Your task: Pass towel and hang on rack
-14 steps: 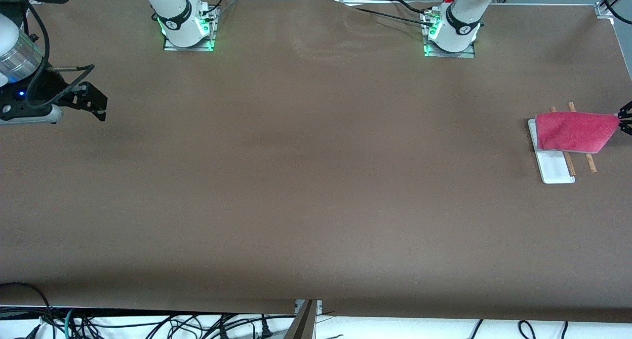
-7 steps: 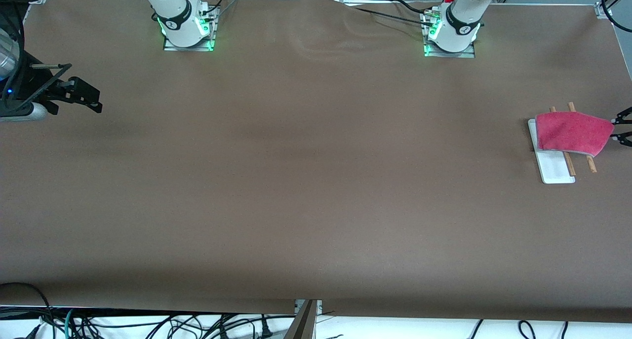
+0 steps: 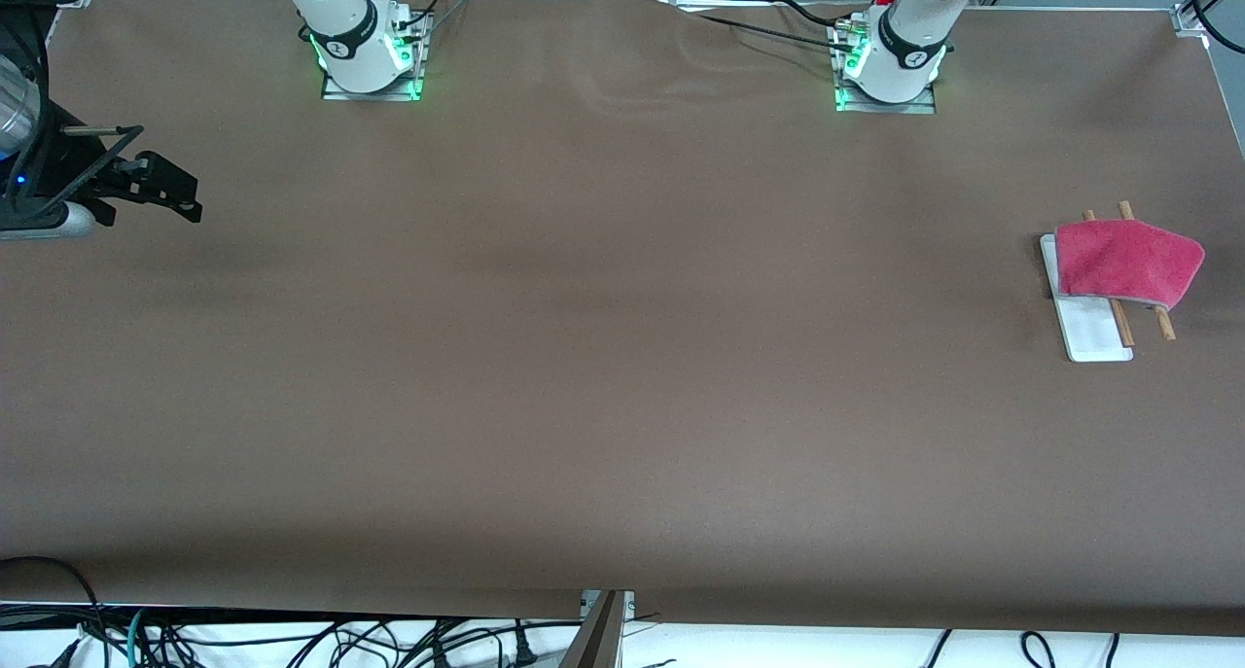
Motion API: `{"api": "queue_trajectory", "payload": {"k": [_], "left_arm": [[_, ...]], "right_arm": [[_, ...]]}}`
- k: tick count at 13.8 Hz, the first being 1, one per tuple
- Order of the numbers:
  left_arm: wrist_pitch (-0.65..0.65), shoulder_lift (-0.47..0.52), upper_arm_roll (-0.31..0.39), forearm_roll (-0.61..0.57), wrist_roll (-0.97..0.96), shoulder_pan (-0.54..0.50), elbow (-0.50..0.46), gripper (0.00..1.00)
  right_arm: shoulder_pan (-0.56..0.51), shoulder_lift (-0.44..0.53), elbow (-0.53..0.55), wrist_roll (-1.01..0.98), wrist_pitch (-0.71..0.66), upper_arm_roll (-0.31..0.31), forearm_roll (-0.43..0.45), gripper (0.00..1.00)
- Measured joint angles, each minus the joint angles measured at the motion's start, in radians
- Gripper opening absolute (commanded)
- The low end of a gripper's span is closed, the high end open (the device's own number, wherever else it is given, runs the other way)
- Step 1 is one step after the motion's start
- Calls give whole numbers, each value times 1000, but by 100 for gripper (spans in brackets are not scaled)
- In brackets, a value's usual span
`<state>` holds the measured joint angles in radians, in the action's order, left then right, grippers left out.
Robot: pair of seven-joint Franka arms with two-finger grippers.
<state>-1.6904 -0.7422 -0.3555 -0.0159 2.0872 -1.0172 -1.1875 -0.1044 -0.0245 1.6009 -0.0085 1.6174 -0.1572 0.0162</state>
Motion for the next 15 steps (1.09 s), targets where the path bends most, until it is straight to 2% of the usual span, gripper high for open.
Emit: {"api": "queue_trajectory", "payload": {"k": [4,7,9,11,13,15], "left_arm": [[24,24,-17,16,-197,33,38,100],[51,84,-22,15,-381,110,43,100],[96,143,-9,-4,-531,208,40,100],[119,231,36,-24,-740,347,6,100],[130,336,106,-24,-951,487,-70,100],[133,436,146,-24,-1178,592,-154,100]], "right_arm": [[0,-9,-11,0,6,-1,0,100],[0,-12,-15,0,8,-1,0,100],[0,-15,-16,0,9,-1,0,100],[1,-19,-17,0,11,-2,0,100],[1,-24,-17,0,13,-2,0,100],[1,-29,-19,0,13,-3,0,100]]}}
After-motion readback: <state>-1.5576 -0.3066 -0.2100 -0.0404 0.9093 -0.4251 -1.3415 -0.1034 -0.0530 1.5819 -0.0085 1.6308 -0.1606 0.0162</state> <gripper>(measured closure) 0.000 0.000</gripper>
